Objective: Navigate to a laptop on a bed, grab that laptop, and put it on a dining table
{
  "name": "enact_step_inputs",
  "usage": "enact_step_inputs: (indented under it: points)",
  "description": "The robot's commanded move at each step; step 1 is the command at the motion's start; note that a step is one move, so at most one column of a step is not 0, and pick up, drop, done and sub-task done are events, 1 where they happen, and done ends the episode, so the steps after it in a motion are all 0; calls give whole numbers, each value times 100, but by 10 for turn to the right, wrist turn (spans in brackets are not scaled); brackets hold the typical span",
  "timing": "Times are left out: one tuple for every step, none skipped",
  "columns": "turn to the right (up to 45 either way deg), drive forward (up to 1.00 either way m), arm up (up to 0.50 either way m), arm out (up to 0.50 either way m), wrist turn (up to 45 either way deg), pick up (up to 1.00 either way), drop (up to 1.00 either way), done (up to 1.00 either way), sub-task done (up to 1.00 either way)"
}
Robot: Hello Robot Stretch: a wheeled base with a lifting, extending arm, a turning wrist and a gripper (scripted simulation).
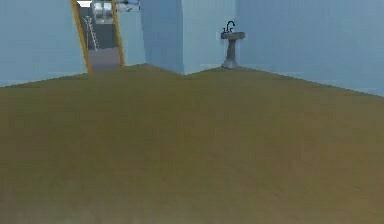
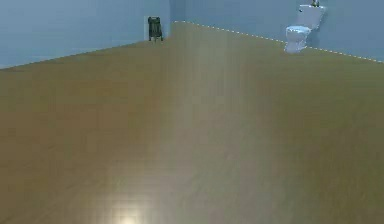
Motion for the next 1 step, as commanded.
enact_step_inputs:
  points:
    - [-390, 0, 0, 0, 0, 0, 0, 0, 0]
